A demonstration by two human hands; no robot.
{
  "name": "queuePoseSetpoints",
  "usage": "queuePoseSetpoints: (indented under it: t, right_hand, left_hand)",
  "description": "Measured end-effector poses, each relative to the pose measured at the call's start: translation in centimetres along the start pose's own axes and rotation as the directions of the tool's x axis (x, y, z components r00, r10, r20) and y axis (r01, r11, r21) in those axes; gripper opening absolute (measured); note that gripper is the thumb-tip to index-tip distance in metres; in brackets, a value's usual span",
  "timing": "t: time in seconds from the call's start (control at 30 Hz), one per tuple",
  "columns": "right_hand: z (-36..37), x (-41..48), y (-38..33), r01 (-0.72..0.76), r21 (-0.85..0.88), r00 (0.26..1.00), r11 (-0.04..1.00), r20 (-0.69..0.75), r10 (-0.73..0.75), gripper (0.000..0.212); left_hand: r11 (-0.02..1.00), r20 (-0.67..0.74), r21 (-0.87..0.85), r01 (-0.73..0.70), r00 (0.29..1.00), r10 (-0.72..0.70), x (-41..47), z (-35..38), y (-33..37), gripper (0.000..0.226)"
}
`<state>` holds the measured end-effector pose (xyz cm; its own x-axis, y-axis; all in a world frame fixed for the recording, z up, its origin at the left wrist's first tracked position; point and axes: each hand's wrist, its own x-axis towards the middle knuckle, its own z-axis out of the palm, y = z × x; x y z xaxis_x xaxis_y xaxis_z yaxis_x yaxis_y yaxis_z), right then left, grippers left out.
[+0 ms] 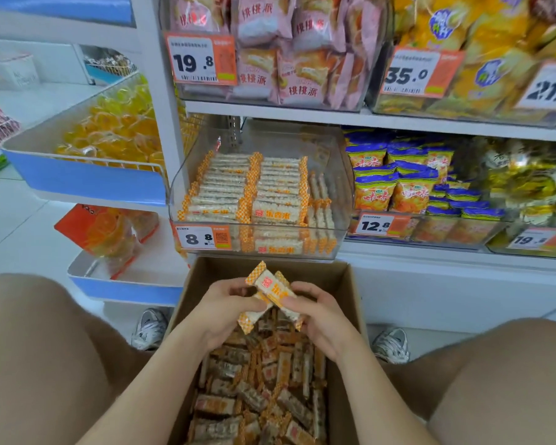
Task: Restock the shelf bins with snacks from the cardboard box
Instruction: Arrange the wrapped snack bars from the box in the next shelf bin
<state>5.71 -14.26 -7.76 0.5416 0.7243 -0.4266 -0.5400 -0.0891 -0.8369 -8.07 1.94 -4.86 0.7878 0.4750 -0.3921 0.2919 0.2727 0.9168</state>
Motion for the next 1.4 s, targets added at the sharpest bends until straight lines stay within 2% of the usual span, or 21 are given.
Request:
queuePoseSetpoints:
  t: [0.1,0.23,0.3,0.37,0.47,0.57,0.63,0.7,0.77,0.93,1.0,1.1,1.17,1.23,1.3,1.4]
  right_hand:
    - [0.3,-0.9,-0.7,0.021,-0.008,0.998,1.0,0.066,-0.02,0.07]
    - [1.2,-1.9,-2.1,0.145,0.018,0.984,0.989,0.1,-0.146,0.071]
    - [1.9,-2.5,-3.0,0.204,0.031,0.974,0.979,0.098,-0.206,0.067]
    - [2.5,-3.2,-4.0,0.257,0.016,0.961,0.966,0.1,-0.258,0.065]
    - [3.6,-4.3,-5.7,0.37,-0.113,0.929,0.922,0.026,-0.37,0.054]
    - [4.4,-5.1,-7.3,0.48,-0.314,0.856,0.819,-0.036,-0.515,0.029]
    - [5.0,-5.2,-8.0,0.504,-0.414,0.823,0.758,-0.036,-0.567,0.019]
    - [5.6,-4.9,-8.8,0.508,-0.486,0.803,0.711,-0.032,-0.595,0.018]
    - [6.0,-4.7,-9.9,0.519,-0.542,0.794,0.661,0.019,-0.608,0.019]
    - [6.3,-4.1,-14.1,0.512,-0.595,0.837,0.62,0.182,-0.516,0.036]
    - [5.9,-3.1,-15.7,0.519,-0.684,0.804,0.512,0.186,-0.565,0.044]
    - [5.1,-1.3,-17.8,0.442,-0.848,0.753,0.292,0.174,-0.634,0.05]
    - [4.5,0.1,-18.5,0.342,-0.934,0.779,0.104,0.22,-0.588,0.05]
    - [4.6,1.6,-18.3,0.244,-0.968,0.847,-0.061,0.243,-0.473,0.047]
    - [5.0,2.9,-17.8,0.175,-0.979,0.895,-0.105,0.203,-0.397,0.047]
    - [5.8,4.7,-18.0,0.146,-0.989,0.911,-0.003,0.136,-0.389,0.047]
  left_hand:
    - [0.998,0.139,0.04,-0.041,0.99,0.035,-1.2,0.4,1.2,0.034]
    - [1.0,0.13,-0.021,-0.02,0.991,0.023,-2.3,0.6,3.8,0.026]
    - [0.997,0.112,0.059,-0.044,0.993,0.037,-2.8,0.6,5.0,0.022]
    - [0.985,0.142,0.155,-0.081,0.988,0.059,-3.2,0.5,6.3,0.031]
    - [0.965,0.146,0.194,-0.178,0.978,0.151,-3.6,0.4,8.3,0.039]
    - [0.957,0.065,0.121,-0.262,0.965,0.256,-3.5,0.1,9.7,0.047]
    - [0.957,0.079,0.083,-0.278,0.959,0.272,-3.3,-0.1,10.6,0.059]
    - [0.959,0.126,0.058,-0.276,0.955,0.267,-3.2,-0.1,11.6,0.065]
    - [0.943,0.125,0.092,-0.32,0.943,0.308,-3.1,0.1,12.6,0.058]
    - [0.885,0.125,0.189,-0.426,0.904,0.408,-2.2,-0.1,14.8,0.041]
    - [0.778,0.122,0.395,-0.489,0.867,0.483,-1.5,-0.8,15.3,0.045]
    - [0.441,0.063,0.798,-0.411,0.785,0.616,0.3,-2.2,15.2,0.047]
    - [0.284,0.078,0.915,-0.288,0.814,0.576,1.5,-2.7,14.7,0.05]
    - [0.23,0.1,0.947,-0.222,0.888,0.449,2.1,-2.4,14.2,0.061]
    - [0.201,0.13,0.957,-0.208,0.931,0.342,2.5,-1.9,13.9,0.072]
    - [0.108,0.134,0.98,-0.165,0.959,0.25,2.9,-1.5,13.6,0.08]
